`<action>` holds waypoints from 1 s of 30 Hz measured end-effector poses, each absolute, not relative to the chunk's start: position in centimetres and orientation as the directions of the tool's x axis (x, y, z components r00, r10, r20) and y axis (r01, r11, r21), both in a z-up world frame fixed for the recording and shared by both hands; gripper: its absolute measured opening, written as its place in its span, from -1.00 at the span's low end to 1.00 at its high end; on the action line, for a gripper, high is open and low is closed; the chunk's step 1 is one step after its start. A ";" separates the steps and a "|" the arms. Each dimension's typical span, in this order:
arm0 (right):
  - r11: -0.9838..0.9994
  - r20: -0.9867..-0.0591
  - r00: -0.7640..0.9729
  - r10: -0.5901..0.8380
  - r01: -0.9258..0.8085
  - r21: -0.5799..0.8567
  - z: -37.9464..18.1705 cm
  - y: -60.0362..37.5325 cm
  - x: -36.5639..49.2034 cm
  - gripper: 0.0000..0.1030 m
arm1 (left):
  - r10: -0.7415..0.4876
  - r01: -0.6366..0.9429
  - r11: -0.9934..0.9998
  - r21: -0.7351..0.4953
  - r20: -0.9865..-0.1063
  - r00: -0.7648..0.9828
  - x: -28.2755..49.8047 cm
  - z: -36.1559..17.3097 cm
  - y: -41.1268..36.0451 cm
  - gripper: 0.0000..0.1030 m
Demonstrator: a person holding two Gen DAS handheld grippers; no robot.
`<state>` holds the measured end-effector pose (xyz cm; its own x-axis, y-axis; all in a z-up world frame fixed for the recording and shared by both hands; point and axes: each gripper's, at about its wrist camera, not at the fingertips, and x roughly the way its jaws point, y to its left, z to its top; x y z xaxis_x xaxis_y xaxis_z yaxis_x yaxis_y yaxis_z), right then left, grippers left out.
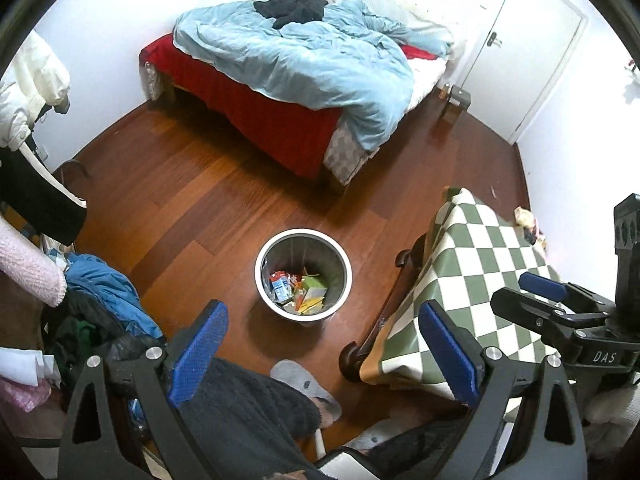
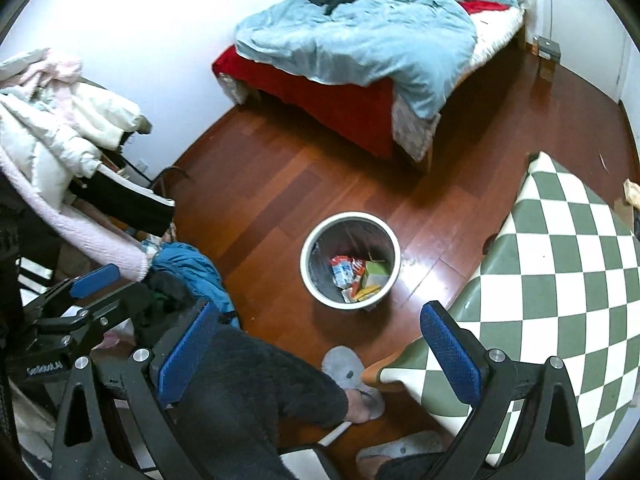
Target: Collect trash
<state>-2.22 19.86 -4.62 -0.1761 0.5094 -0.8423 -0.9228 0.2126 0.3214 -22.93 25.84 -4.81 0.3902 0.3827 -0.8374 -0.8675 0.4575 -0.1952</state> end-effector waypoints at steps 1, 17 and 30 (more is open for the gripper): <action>0.207 -0.839 -0.184 0.512 -0.922 0.328 -4.1 19.7 -2.3 0.99 | 0.386 -0.868 0.456 -0.198 -0.835 0.393 -23.0 -4.5 25.6 0.89; 0.168 -0.827 -0.235 0.510 -0.916 0.365 -1.5 19.6 -2.5 1.00 | 0.387 -0.867 0.449 -0.215 -0.828 0.405 -23.9 -2.2 25.0 0.89; 0.157 -0.832 -0.243 0.498 -0.919 0.362 -1.6 20.1 -2.5 1.00 | 0.387 -0.869 0.448 -0.210 -0.831 0.400 -23.8 -2.3 24.8 0.89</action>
